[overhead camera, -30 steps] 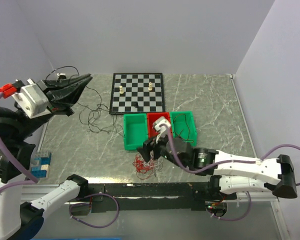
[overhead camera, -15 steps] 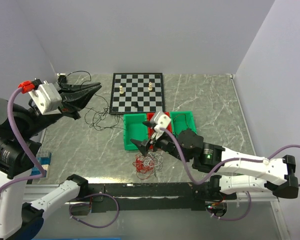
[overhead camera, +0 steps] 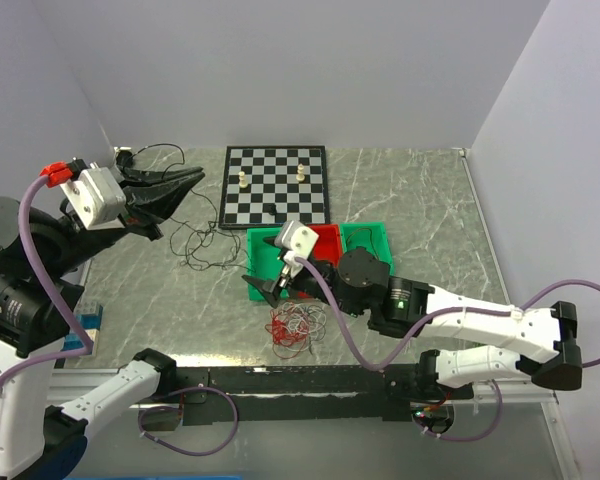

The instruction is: Untangle the cables

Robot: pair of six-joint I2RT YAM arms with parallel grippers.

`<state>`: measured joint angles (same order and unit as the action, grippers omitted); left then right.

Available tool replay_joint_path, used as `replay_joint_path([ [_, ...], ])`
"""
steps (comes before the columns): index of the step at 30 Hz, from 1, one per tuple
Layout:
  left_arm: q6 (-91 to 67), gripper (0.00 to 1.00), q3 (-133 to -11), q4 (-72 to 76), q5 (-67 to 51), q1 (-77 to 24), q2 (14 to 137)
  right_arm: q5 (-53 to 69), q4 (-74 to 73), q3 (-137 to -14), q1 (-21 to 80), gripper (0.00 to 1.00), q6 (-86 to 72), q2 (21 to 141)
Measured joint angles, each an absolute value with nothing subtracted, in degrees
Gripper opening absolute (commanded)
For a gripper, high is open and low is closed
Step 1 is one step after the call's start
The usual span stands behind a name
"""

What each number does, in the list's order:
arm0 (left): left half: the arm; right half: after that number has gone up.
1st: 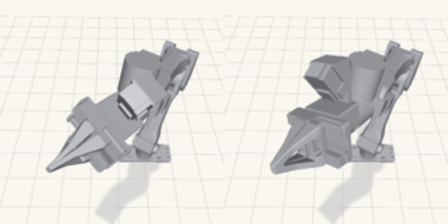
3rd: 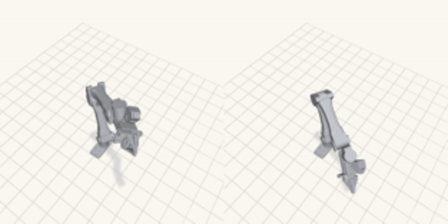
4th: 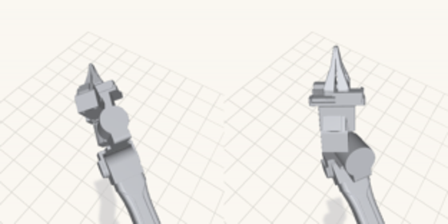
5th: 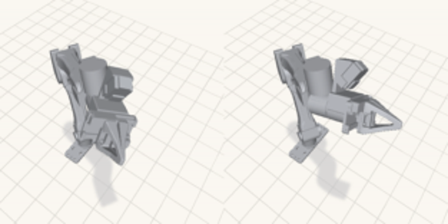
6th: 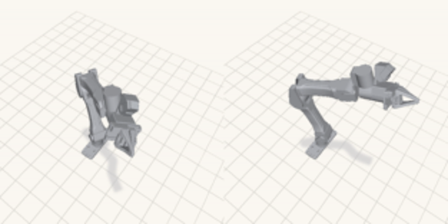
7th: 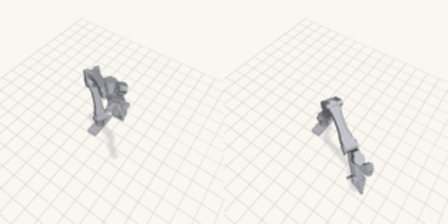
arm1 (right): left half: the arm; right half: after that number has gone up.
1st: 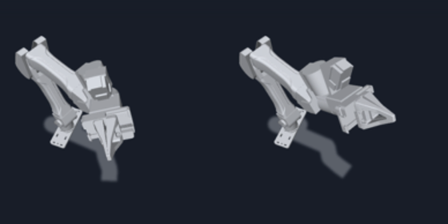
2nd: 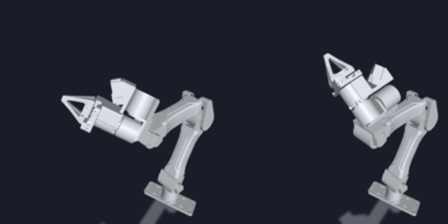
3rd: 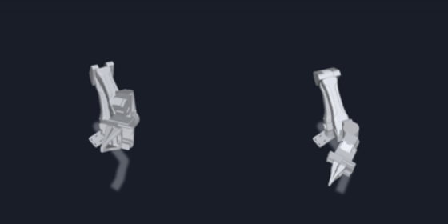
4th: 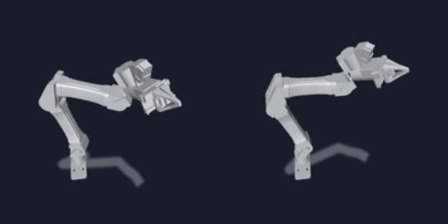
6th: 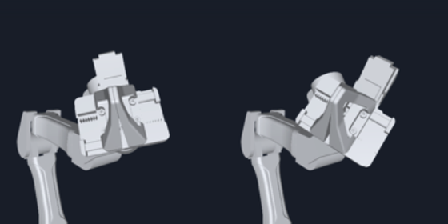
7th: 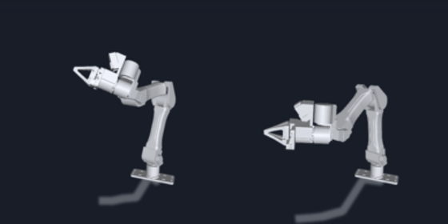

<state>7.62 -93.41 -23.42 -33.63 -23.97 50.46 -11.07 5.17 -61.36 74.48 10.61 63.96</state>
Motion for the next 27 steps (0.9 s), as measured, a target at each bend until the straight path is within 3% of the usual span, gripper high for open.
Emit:
replay_joint_path([
  [4,7.6,0.01,-93.3,-23.4,-33.6,-24.0,50.5,-9.4,5.1,-62.5,74.5,0.68,10.6,65.6],
  [9,7.6,0.01,-93.2,-23.4,-33.6,-24.0,50.4,-8.7,4.5,-63.4,74.5,0.48,10.4,67.6],
  [13,7.6,0.01,-93.2,-23.4,-33.6,-24.0,50.4,-8.9,3.8,-63.9,74.5,0.21,10.4,67.8],
  [14,7.6,0.01,-93.2,-23.3,-33.6,-24.0,50.4,-9.0,3.7,-64.0,74.5,0.09,10.3,67.8],
  [16,7.4,0.01,-93.2,-23.3,-33.6,-24.0,50.3,-9.1,3.7,-64.1,74.5,0.00,10.2,67.8],
  [22,7.7,0.01,-93.2,-22.8,-32.9,-23.9,50.3,-10.5,4.1,-63.0,73.8,0.00,7.7,67.6],
  [27,8.6,0.01,-94.7,-20.9,-30.6,-24.0,50.6,-11.5,5.2,-55.3,72.6,0.00,1.9,67.6],
])
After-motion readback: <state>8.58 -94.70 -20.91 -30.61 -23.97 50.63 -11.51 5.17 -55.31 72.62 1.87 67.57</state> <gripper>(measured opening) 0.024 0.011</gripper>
